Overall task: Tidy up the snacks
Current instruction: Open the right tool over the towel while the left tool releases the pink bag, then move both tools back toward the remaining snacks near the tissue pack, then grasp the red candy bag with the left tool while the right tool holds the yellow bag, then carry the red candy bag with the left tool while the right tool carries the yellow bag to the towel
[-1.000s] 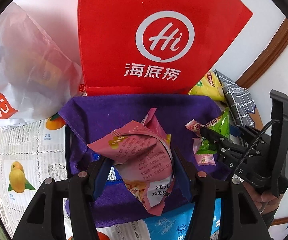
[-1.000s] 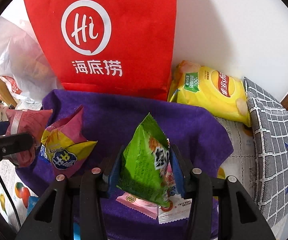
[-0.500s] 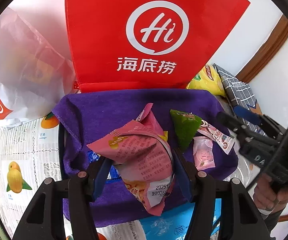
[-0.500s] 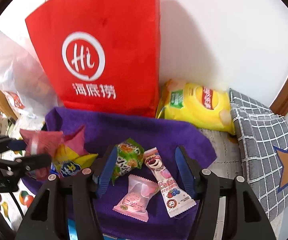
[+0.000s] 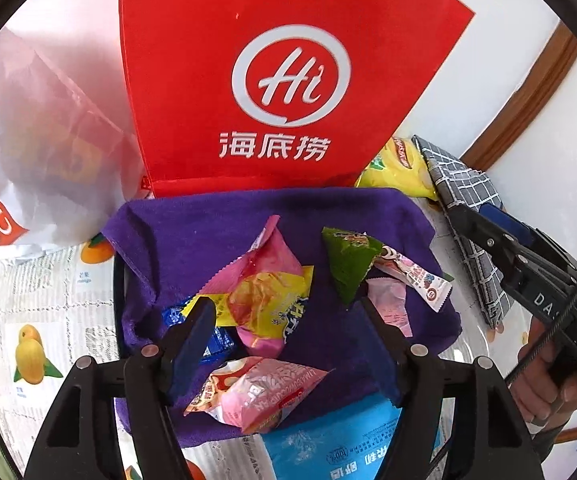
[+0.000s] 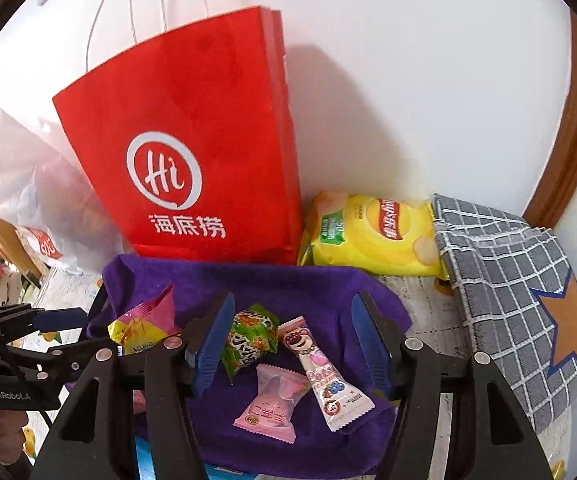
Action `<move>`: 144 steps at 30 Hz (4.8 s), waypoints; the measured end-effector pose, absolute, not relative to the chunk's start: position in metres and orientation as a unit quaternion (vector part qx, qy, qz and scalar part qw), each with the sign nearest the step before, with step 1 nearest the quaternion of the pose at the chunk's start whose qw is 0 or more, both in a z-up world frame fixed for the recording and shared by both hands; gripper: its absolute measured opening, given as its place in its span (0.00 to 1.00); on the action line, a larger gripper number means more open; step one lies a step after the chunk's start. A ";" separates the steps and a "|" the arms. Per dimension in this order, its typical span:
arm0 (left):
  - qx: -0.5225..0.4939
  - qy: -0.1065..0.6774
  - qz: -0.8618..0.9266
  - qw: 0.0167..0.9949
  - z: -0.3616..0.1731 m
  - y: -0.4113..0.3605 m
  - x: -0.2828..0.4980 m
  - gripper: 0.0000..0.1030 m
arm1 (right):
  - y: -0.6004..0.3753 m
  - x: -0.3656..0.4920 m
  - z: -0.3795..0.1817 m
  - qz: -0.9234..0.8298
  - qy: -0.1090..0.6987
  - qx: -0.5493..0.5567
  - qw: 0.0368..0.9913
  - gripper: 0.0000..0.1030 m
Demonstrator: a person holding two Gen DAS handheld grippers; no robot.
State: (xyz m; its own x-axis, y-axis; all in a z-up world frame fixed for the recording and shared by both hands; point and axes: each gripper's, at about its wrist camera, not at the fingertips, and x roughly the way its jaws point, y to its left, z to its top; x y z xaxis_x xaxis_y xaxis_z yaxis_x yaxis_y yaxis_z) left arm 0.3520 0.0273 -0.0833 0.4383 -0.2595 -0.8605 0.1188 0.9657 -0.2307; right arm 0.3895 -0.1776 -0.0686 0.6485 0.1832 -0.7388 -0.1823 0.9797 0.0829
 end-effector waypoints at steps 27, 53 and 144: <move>-0.034 0.398 -0.151 0.904 0.014 0.007 0.264 0.69 | -0.229 0.257 -0.017 -0.019 0.403 -0.022 0.915 0.76; -0.057 0.422 -0.069 0.902 0.003 0.041 0.146 0.70 | -0.208 0.167 -0.048 0.094 0.384 0.014 0.918 0.76; -0.055 0.537 -0.047 0.840 -0.133 0.031 0.113 0.37 | -0.218 0.115 -0.134 0.127 0.422 0.007 0.898 0.41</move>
